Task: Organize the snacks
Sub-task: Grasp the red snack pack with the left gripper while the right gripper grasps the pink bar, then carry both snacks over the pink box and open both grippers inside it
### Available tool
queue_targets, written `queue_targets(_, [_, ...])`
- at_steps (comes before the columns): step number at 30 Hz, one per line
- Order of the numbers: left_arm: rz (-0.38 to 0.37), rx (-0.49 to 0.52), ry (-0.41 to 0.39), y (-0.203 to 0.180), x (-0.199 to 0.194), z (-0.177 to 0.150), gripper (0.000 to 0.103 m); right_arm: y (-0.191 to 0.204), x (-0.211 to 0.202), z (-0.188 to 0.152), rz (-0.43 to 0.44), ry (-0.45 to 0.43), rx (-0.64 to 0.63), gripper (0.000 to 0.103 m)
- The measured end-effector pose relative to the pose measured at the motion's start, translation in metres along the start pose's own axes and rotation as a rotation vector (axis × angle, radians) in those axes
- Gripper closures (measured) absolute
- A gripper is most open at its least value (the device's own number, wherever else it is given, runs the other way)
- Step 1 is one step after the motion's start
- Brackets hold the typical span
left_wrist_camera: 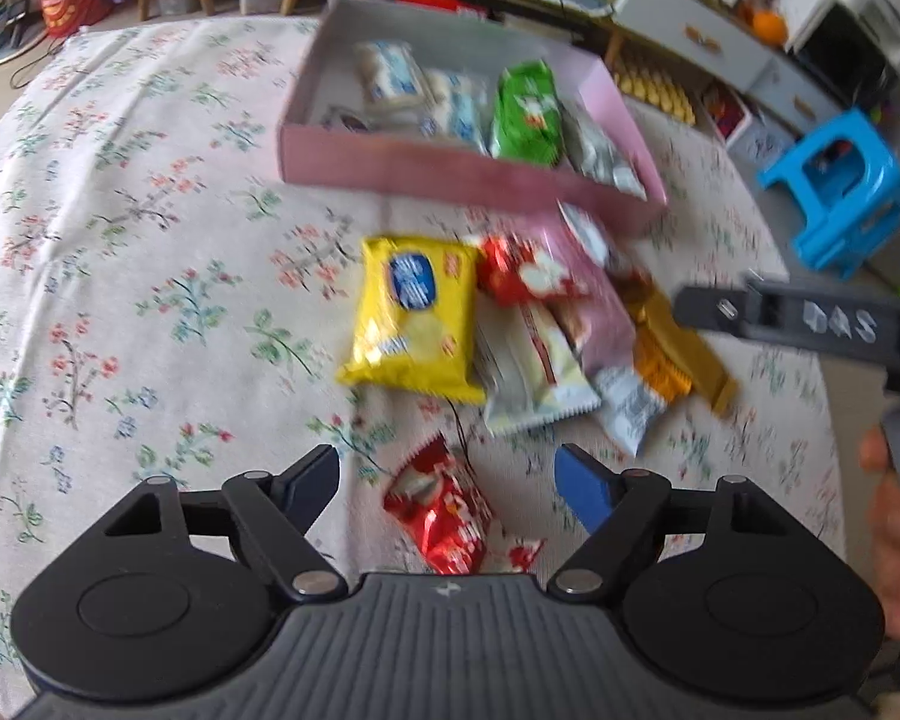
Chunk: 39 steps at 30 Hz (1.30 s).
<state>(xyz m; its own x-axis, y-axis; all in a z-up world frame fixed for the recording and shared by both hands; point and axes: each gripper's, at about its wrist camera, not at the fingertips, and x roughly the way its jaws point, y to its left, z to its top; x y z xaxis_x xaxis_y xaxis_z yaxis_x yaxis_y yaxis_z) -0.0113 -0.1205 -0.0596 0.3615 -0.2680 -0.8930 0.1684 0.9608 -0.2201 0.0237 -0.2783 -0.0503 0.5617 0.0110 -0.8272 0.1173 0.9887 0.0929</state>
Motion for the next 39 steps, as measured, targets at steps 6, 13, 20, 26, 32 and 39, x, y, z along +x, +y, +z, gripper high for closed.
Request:
queue_targets(6, [0.04, 0.067, 0.027, -0.009, 0.016, -0.008, 0.037, 0.01, 0.021, -0.002, -0.006, 0.036, -0.068, 0.018])
queue_targets(13, [0.036, 0.11, 0.04, -0.009, 0.024, -0.006, 0.073, 0.023, 0.042, 0.001, 0.056, 0.058, -0.1, 0.044])
queue_targets(20, [-0.02, 0.072, 0.015, 0.005, 0.01, -0.002, 0.075, 0.033, 0.061, 0.003, 0.06, 0.099, -0.125, 0.07])
queue_targets(26, [-0.069, 0.047, -0.057, 0.013, -0.013, 0.007, 0.075, 0.01, 0.033, 0.005, 0.178, 0.122, 0.068, 0.071])
queue_targets(32, [-0.105, 0.024, -0.134, 0.019, -0.032, 0.021, 0.075, -0.014, 0.01, -0.005, 0.281, 0.144, 0.258, 0.071])
queue_targets(39, [-0.081, -0.012, -0.244, 0.036, -0.047, 0.046, 0.075, -0.023, -0.007, 0.005, 0.277, 0.019, 0.32, 0.071])
